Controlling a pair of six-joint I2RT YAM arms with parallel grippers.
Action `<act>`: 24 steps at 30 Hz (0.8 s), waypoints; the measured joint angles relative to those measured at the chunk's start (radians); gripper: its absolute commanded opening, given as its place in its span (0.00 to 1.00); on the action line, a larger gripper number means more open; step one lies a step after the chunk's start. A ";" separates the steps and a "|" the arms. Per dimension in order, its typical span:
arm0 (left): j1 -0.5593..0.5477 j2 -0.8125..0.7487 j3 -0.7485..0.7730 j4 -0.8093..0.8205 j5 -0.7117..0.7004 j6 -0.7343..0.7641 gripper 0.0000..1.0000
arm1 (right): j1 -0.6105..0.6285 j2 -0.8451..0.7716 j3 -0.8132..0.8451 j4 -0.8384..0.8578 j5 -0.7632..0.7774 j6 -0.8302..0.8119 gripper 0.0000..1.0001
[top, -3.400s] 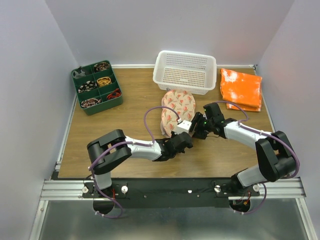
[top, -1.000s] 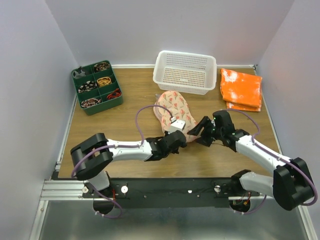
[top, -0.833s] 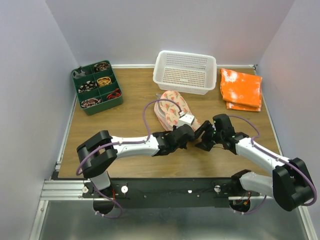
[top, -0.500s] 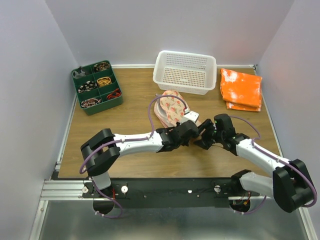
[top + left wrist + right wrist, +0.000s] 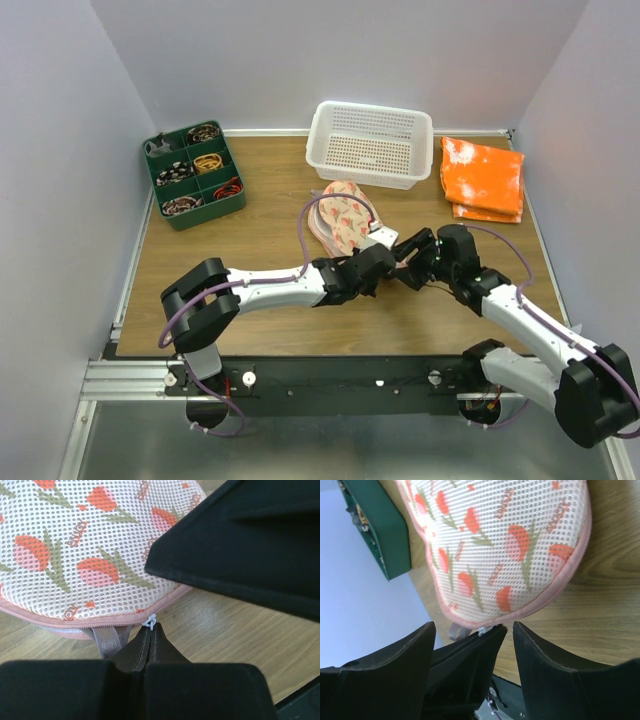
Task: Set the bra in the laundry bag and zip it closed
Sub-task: Zip the zipper on the laundry bag.
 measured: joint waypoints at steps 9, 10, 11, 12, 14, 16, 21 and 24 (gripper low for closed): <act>0.000 0.027 0.195 -0.122 0.017 0.040 0.00 | -0.001 0.045 0.001 0.002 -0.003 0.022 0.68; 0.001 0.032 0.219 -0.147 0.017 0.045 0.00 | -0.001 0.043 0.002 0.005 -0.003 0.024 0.66; 0.001 0.037 0.231 -0.159 0.017 0.049 0.00 | -0.001 0.045 0.005 0.014 -0.001 0.027 0.63; 0.001 0.040 0.241 -0.168 0.017 0.052 0.00 | -0.001 0.047 0.006 0.020 -0.001 0.031 0.57; 0.001 0.042 0.245 -0.182 0.018 0.055 0.00 | -0.001 0.058 0.015 0.025 -0.001 0.035 0.48; 0.001 0.042 0.243 -0.191 0.022 0.056 0.00 | 0.000 0.076 0.027 0.028 0.003 0.033 0.36; 0.000 0.037 0.218 -0.193 0.024 0.056 0.00 | 0.003 0.079 0.051 -0.006 0.047 0.014 0.12; 0.000 0.023 0.202 -0.184 0.024 0.054 0.00 | 0.009 0.057 0.052 -0.030 0.066 0.014 0.11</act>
